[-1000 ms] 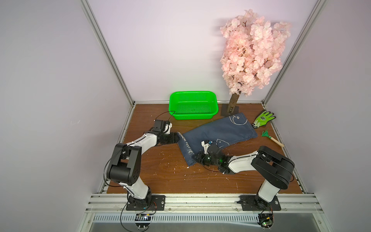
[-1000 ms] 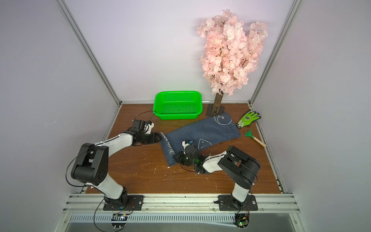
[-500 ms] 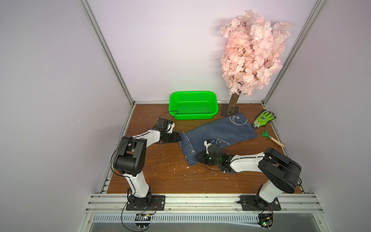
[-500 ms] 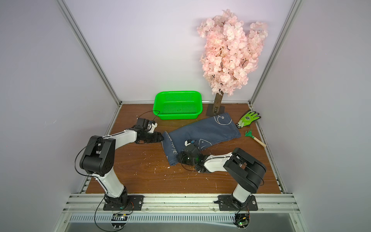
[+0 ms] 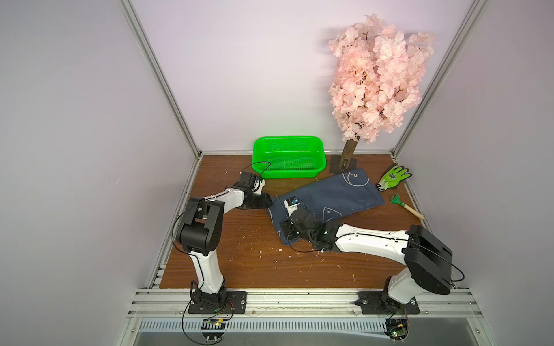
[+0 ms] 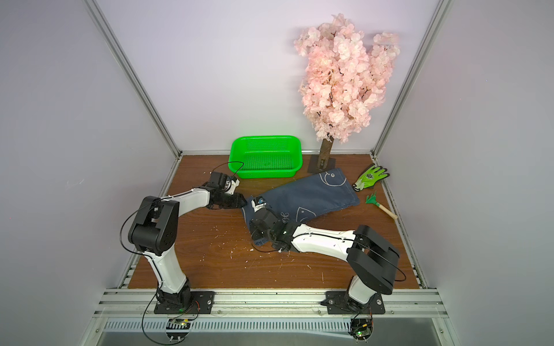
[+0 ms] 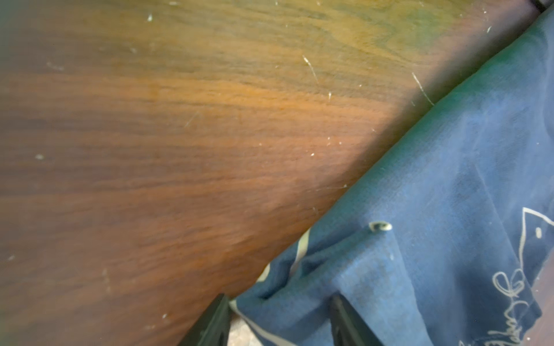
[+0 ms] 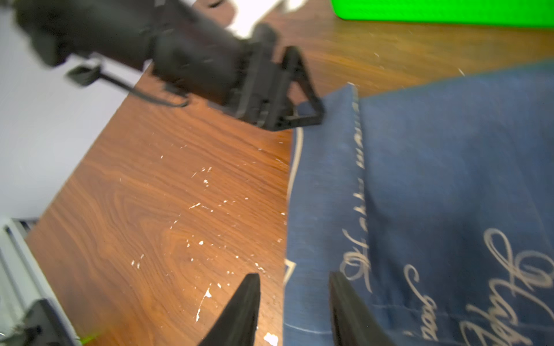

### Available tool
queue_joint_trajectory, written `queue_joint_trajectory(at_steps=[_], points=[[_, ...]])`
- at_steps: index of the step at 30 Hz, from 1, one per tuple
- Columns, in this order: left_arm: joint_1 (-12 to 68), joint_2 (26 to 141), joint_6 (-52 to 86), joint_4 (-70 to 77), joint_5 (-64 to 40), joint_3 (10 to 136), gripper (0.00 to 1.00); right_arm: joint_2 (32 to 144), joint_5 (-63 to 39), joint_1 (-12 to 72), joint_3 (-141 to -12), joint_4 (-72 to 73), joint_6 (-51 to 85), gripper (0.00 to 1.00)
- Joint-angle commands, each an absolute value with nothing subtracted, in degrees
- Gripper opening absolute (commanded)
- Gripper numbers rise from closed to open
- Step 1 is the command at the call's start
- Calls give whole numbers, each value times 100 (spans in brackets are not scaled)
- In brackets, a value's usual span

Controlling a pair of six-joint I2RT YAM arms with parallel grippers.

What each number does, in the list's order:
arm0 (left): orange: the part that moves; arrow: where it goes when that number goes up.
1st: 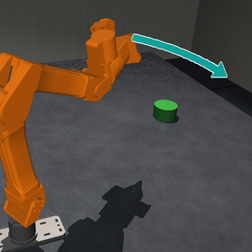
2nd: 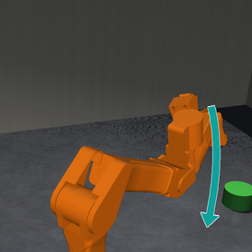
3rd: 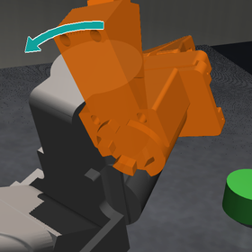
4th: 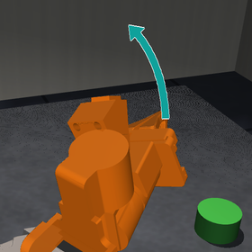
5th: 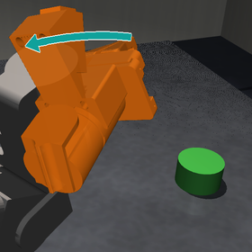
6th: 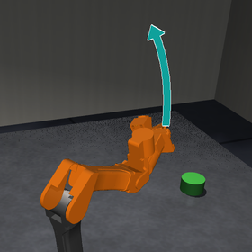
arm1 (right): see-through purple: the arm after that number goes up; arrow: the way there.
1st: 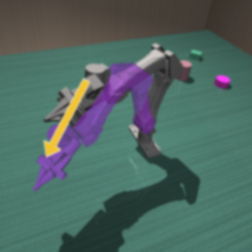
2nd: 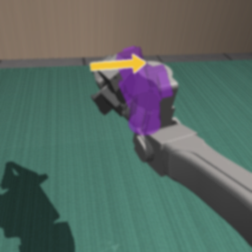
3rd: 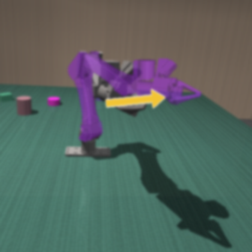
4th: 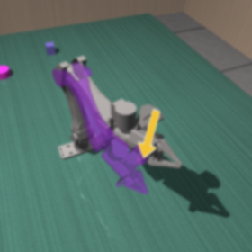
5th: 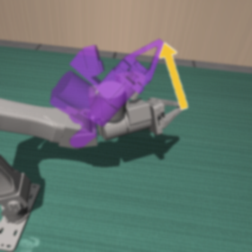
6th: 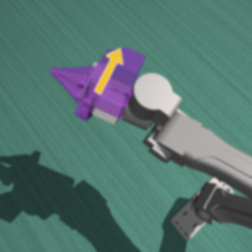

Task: Roll up the pillowcase
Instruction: Roll the pillowcase at the center of the board.

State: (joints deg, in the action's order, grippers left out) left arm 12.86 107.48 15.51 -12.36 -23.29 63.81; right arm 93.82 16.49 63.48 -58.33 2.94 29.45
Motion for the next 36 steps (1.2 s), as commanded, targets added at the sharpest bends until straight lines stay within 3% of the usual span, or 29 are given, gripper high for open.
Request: queue_joint_trajectory(at_steps=[1,6,11,17,36], points=[[1384,11098,1444,-1778,-2219,6302,55,9748,2388,6607,-6187,23,1737,48],[1389,11275,1200,-2146,-2085,6466,51,10236,2538,6623,-6396,-129,1348,49],[1391,11396,1059,-2297,-1968,6577,47,10510,2551,6625,-6410,-433,1122,40],[1390,11560,923,-2429,-1979,6747,46,10701,2243,6618,-6256,-541,1131,40],[1389,11750,755,-2809,-1960,7053,44,10732,2740,7045,-7078,-954,1063,65]])
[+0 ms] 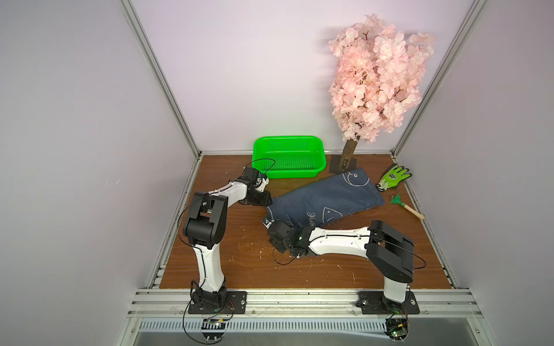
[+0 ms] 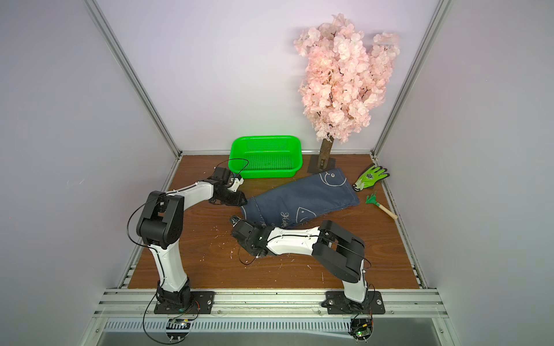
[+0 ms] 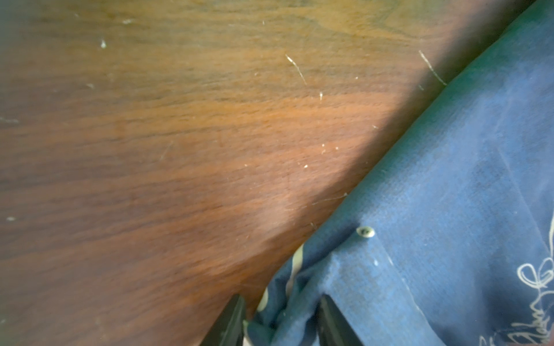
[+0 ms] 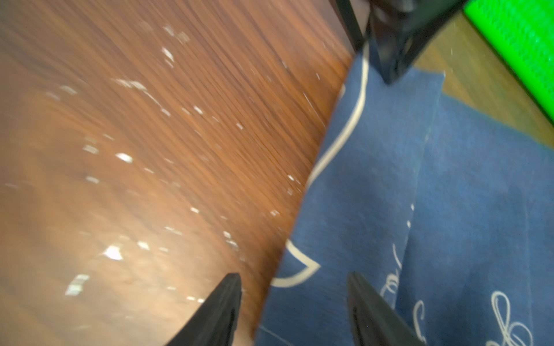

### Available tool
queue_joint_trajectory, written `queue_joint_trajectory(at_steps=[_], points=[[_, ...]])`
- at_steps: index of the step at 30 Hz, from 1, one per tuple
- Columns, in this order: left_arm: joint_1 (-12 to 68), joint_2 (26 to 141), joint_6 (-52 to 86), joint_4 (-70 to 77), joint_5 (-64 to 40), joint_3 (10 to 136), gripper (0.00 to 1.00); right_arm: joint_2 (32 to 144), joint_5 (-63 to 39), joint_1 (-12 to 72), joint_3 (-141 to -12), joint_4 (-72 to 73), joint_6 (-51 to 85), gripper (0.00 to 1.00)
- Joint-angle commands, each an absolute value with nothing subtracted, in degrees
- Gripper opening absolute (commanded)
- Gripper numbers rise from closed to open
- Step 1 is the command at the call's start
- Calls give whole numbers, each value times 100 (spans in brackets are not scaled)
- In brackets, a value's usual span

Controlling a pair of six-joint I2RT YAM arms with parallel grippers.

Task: Roll up the pillowcase
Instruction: Roll the pillowcase at the center of the board.

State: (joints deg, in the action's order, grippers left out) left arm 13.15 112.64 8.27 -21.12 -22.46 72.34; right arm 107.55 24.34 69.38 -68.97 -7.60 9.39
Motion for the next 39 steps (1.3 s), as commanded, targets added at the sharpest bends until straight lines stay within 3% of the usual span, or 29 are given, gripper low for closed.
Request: queue_joint_trajectory(at_steps=[1,14,19,24,30,34,39], points=[[1389,11774,746,-2837,-1989,7081,44,10832,2871,7053,-7146,-1067,1105,66],[1395,11927,651,-3002,-2141,7285,43,11571,3928,7185,-7511,-1775,773,61],[1380,11896,631,-3062,-2174,7391,44,11801,4250,7216,-7626,-2099,681,49],[1348,11718,694,-3100,-2261,7577,46,11727,4177,7185,-7523,-1994,744,23],[1318,11376,890,-3101,-2332,7821,57,11595,3956,7015,-7620,-1952,941,2],[1302,11060,941,-3094,-2304,7755,62,11257,3476,6925,-7544,-1787,1201,0],[1206,10525,976,-3080,-2284,7419,66,10625,2130,6638,-7102,-1250,1867,0]])
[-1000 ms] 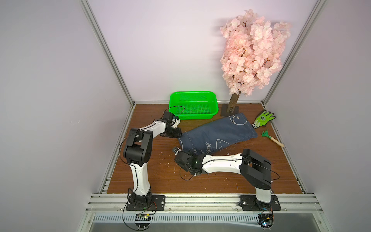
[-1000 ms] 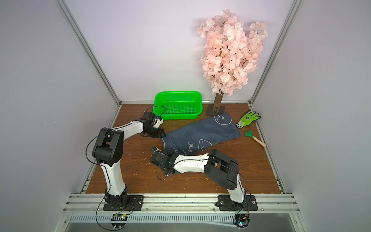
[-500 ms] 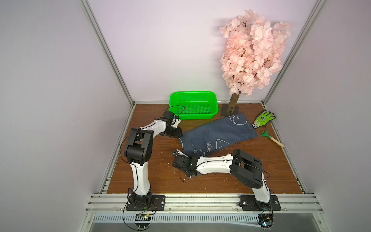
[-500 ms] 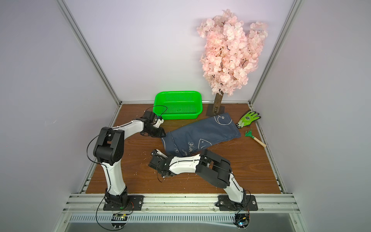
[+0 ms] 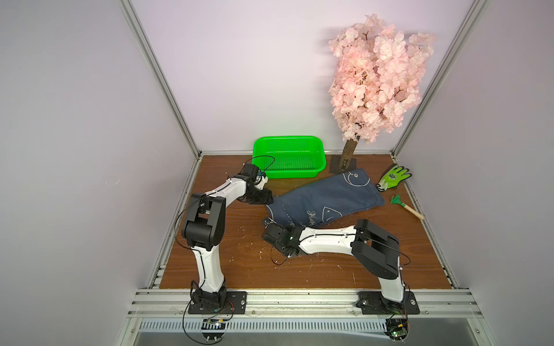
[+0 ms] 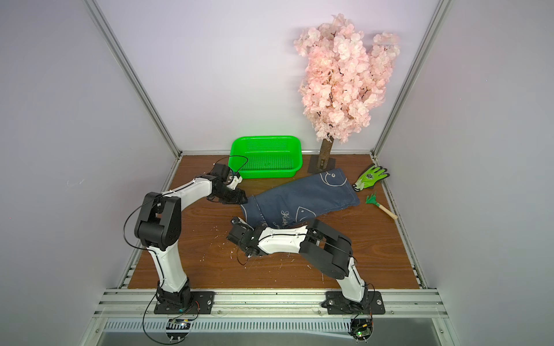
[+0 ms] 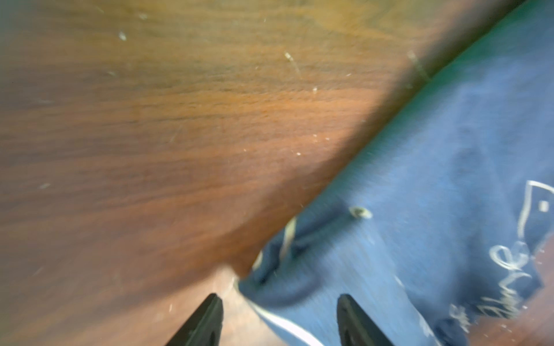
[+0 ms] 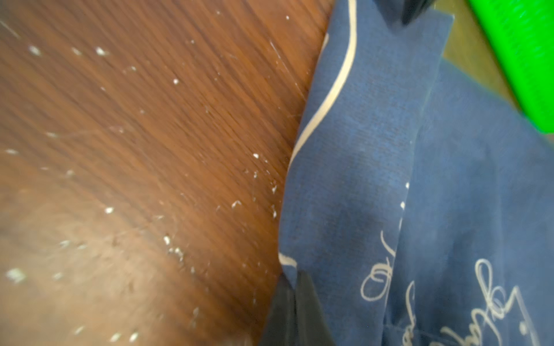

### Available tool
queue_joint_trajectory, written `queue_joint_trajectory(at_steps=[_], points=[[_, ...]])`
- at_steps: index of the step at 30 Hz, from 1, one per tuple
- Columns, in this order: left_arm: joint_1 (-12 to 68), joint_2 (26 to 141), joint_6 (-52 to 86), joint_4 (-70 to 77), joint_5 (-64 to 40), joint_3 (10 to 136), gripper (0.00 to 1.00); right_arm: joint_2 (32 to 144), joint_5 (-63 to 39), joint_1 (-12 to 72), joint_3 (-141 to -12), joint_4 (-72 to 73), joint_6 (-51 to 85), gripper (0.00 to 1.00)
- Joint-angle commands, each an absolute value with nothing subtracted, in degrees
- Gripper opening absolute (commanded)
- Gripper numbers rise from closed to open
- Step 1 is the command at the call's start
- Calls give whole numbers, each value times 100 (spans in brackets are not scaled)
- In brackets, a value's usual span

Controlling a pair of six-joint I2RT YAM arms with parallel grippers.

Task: Roll up the pillowcase
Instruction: Roll the pillowcase at the center of the board.

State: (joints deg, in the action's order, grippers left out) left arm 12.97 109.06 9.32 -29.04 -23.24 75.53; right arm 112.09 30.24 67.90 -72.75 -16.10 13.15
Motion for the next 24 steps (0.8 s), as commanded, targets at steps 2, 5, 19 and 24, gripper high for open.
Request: queue_joint_trajectory(at_steps=[2,5,19,24], points=[[1133,10277,1022,-3027,-2280,7248,66,10399,1647,6550,-6860,-927,2118,0],[979,9870,1160,-2822,-2346,6882,68,10164,1044,6429,-6530,-504,2447,0],[932,9069,1441,-2294,-2559,5793,68,9411,-1246,5388,-4579,2395,3824,0],[1015,8823,1510,-2321,-2608,5561,68,9231,-1645,5092,-4079,3182,4340,0]])
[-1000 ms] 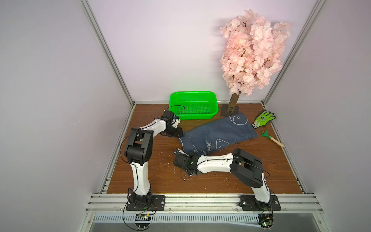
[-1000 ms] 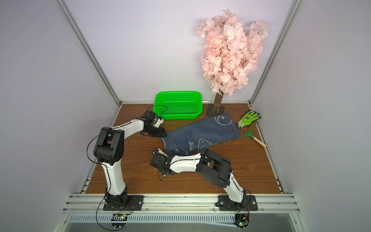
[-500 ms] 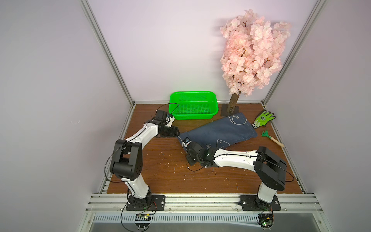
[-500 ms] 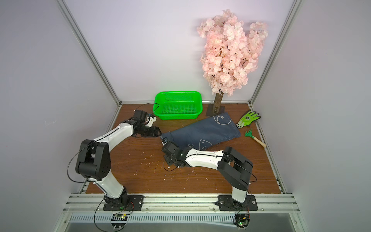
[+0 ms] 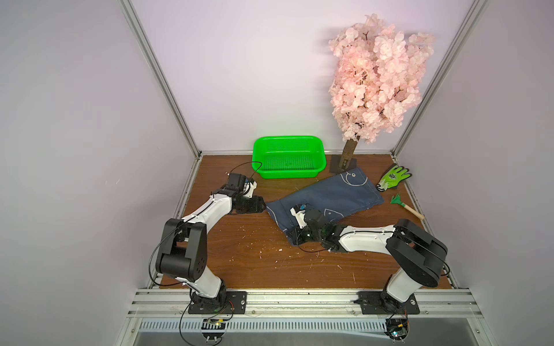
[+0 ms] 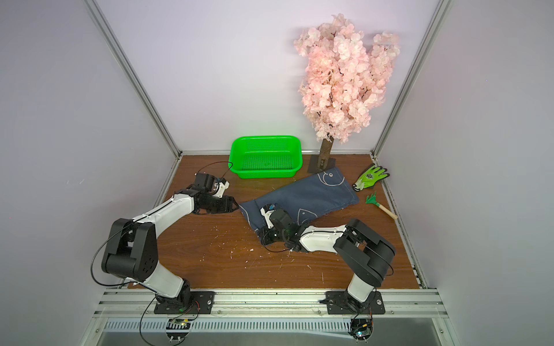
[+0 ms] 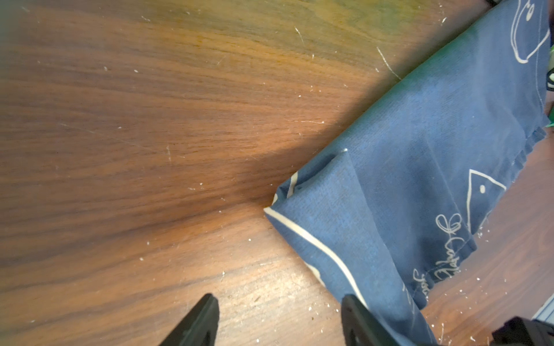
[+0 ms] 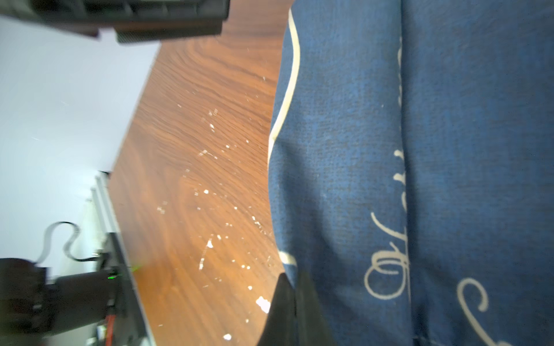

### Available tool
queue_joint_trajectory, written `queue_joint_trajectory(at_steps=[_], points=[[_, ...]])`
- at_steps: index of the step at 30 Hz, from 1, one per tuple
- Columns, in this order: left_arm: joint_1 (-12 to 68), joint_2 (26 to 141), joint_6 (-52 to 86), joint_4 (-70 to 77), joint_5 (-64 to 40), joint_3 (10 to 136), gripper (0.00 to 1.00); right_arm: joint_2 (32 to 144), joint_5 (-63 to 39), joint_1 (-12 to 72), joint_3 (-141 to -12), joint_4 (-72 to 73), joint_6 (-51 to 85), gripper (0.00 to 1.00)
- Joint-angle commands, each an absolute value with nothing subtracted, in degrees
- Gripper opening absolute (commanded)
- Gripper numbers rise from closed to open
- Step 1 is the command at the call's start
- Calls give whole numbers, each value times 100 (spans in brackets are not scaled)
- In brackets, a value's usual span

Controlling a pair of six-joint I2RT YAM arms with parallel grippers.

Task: Roll up the pillowcase
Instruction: Roll the pillowcase at the center of the board.

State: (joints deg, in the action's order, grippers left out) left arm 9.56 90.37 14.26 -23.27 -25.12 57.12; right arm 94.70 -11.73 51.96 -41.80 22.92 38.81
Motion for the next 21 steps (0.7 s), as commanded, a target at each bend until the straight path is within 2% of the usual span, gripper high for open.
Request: queue_joint_trajectory(at_steps=[1,8,16,21], points=[[1035,8742,1584,-2290,-2595,5456,68,9215,-1689,5052,-3996,3316,4427,0],[1431,8298,2046,-1864,-2575,4777,68,9303,-2082,4683,-3243,4724,5368,0],[1703,8386,2044,-1779,-2506,4548,68,9593,-2538,4299,-2906,5753,5939,0],[1821,8653,2088,-1518,-2531,4637,67,9642,-2593,4189,-2818,5772,5993,0]])
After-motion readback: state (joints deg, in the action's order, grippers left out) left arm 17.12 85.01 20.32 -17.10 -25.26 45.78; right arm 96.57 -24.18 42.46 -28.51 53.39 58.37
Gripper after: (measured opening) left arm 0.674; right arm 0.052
